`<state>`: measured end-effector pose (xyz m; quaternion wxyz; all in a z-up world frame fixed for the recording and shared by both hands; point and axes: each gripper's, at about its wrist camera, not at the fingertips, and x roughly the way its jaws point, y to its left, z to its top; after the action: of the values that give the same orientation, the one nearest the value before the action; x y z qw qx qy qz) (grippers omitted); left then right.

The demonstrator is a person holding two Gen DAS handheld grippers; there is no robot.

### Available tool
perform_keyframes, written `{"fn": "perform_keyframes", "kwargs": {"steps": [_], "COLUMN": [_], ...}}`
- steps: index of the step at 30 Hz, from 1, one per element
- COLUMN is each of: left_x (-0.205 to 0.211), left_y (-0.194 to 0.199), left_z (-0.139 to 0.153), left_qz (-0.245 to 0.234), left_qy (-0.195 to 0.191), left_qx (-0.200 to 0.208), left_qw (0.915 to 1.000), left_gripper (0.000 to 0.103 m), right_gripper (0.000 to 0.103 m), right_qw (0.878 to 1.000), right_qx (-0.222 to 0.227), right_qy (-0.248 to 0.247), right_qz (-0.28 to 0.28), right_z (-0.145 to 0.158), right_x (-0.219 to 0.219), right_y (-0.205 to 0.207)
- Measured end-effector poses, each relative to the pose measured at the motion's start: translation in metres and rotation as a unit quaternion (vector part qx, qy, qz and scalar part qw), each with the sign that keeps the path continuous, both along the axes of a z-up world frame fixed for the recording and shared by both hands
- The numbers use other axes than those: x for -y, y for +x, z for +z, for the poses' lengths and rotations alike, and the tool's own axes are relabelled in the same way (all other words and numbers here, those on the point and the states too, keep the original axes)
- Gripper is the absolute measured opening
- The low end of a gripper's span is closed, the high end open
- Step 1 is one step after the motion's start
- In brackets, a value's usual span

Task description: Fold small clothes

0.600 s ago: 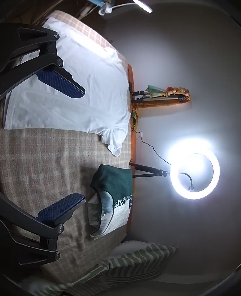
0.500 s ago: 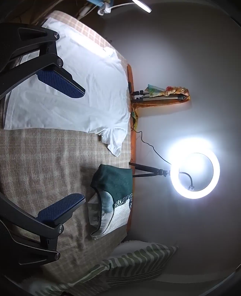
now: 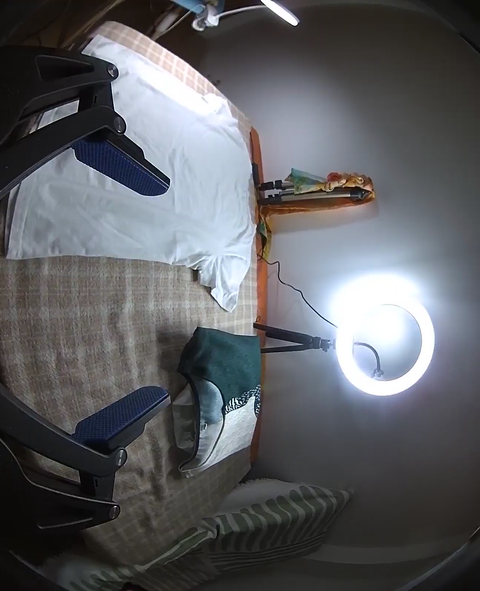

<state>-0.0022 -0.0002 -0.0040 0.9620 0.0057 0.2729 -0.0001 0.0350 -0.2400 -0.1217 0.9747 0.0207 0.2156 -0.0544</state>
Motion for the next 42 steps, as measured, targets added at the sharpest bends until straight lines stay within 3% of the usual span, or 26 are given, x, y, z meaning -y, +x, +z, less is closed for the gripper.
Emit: {"fn": "perform_keyframes", "kwargs": {"steps": [42], "left_x": [0.0007], "left_y": [0.0014], "left_z": [0.0017], "left_qz": [0.003], "left_qy": [0.007], "left_qx": [0.006], "left_qw": [1.0], "left_gripper": [0.103], "right_gripper": [0.103], "right_qw": [1.0], "right_qx": [0.003], "right_qy": [0.004], "right_qz": [-0.002], "right_z": [-0.0004], "right_x": [0.0027], "right_y": [-0.0003]}}
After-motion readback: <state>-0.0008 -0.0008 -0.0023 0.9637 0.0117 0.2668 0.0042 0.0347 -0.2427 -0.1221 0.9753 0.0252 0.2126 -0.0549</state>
